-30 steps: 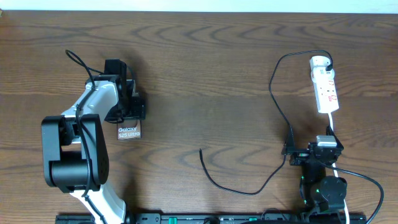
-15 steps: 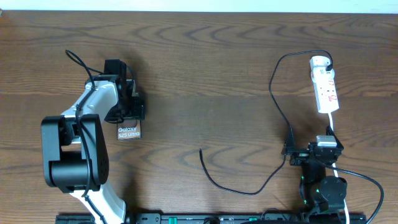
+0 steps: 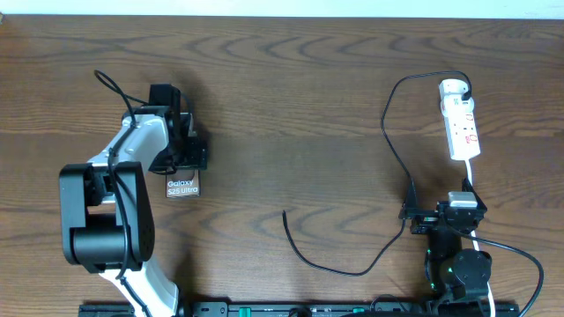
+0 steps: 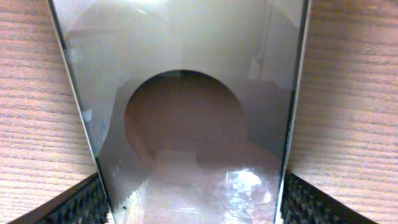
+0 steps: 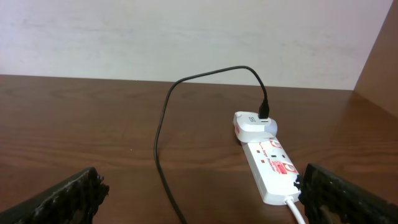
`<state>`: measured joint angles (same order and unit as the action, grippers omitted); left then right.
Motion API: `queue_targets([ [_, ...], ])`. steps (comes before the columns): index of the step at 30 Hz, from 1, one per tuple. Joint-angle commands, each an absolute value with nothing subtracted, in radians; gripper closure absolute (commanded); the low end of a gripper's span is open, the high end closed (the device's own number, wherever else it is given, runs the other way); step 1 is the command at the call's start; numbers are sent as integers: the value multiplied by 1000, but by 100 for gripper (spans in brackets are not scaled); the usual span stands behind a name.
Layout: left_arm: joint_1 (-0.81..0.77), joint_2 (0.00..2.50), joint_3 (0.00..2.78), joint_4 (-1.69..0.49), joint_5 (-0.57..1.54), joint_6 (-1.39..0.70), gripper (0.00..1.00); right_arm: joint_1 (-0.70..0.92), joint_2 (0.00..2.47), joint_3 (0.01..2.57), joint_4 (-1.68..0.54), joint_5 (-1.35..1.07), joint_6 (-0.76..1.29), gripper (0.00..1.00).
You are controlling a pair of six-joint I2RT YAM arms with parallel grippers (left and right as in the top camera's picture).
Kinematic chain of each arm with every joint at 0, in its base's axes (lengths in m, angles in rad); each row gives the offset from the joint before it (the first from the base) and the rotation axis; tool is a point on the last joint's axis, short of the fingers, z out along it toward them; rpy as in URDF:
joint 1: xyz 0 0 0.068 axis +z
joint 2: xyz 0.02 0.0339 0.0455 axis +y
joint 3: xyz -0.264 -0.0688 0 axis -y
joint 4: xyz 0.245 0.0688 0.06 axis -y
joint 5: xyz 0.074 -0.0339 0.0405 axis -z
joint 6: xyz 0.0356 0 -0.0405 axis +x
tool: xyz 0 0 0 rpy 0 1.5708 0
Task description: Plug charger to phone and switch on socket
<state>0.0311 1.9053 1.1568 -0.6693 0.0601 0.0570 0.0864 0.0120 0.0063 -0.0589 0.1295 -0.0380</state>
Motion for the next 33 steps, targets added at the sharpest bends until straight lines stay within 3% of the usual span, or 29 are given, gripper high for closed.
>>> queue_targets([
  [1,35,1958,1100,-671,66,60,19,80,7,6,-63,132,-50,1],
  [16,35,1958,1100,-671,66,60,20,80,7,6,-63,132,-50,1],
  [28,35,1958,1100,-671,66,60,33,80,7,6,-63,132,-50,1],
  [33,35,1958,1100,-671,66,60,33,80,7,6,-63,132,-50,1],
])
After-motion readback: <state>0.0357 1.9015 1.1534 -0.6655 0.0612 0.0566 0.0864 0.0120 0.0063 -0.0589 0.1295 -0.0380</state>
